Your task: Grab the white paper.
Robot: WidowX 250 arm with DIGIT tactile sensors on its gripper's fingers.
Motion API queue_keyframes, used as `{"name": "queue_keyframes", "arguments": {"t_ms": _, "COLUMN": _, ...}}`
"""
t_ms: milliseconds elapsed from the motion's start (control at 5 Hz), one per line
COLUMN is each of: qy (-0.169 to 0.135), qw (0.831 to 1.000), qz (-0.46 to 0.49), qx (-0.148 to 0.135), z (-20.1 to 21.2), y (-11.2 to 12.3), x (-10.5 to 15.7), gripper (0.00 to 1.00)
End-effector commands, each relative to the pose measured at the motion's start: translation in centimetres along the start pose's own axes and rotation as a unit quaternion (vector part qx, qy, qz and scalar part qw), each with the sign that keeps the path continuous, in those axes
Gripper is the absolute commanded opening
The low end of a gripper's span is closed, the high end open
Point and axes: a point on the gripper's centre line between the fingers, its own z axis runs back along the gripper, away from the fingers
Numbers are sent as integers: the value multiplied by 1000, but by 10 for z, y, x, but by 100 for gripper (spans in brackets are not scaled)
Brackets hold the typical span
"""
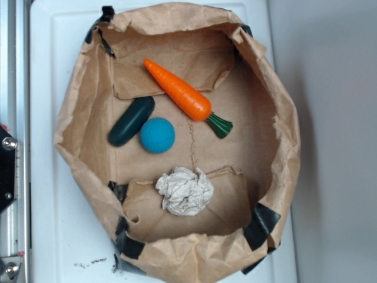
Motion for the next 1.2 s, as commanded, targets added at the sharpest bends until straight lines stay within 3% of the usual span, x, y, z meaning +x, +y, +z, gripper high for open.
{"name": "queue_keyframes", "arguments": {"t_ms": 0, "qy": 0, "qw": 1000, "qz": 0, "qx": 0, "z": 0, "y": 0, "x": 0, "gripper": 100}}
{"name": "queue_keyframes", "arguments": {"t_ms": 400, "qy": -15, "qw": 998, "qz": 43, "qx": -31, "z": 17, "y": -20, "x": 14, "gripper": 100}}
{"name": "queue_keyframes", "arguments": {"t_ms": 1000, "qy": -3, "qw": 999, "qz": 32, "qx": -8, "z": -35, "y": 5, "x": 75, "gripper": 100}}
